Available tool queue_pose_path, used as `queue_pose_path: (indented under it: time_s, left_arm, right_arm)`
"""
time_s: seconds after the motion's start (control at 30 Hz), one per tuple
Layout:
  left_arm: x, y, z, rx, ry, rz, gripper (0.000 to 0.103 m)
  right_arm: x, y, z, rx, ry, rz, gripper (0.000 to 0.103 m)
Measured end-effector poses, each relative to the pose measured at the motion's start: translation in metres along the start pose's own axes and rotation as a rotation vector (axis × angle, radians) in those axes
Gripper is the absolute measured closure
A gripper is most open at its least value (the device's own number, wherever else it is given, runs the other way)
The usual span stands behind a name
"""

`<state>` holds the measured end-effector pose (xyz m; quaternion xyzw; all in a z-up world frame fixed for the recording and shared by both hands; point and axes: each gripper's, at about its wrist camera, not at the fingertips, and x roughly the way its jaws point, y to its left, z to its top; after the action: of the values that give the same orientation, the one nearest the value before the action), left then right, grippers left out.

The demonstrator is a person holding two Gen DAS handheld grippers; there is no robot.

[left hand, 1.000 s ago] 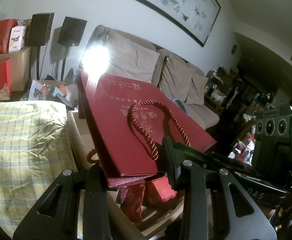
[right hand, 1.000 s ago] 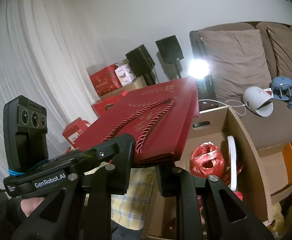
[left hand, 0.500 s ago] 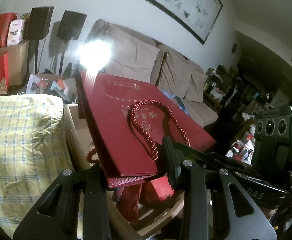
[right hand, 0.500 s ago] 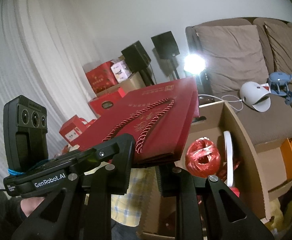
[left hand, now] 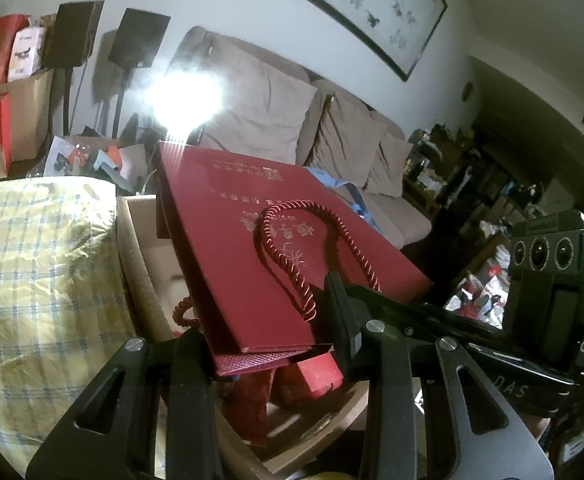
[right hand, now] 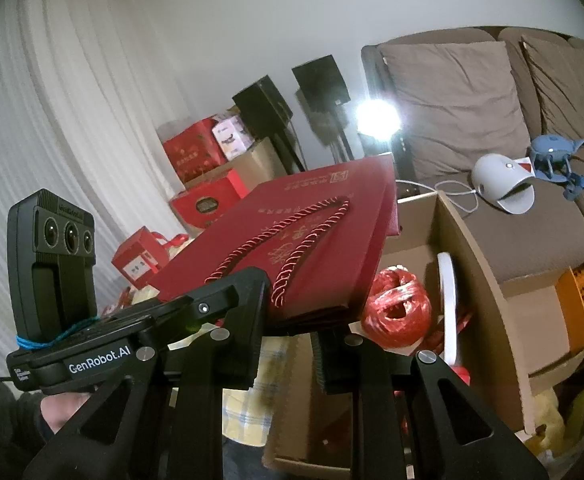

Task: Organize objects
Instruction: 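Lower the red bag into the cardboard box with the left tool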

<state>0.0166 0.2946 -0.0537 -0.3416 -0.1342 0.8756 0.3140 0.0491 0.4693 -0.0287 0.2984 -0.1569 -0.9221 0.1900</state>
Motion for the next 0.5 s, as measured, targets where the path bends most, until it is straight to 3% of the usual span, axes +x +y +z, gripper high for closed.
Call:
queue_pose_path:
  time_s: [0.5]
  left_arm:
    - [0.019,0.001,-0.006,-0.035,0.065,-0.025,0.071]
  right_arm:
    - [0.004,-0.016,-0.003,0.051,0.05,-0.024,0.083]
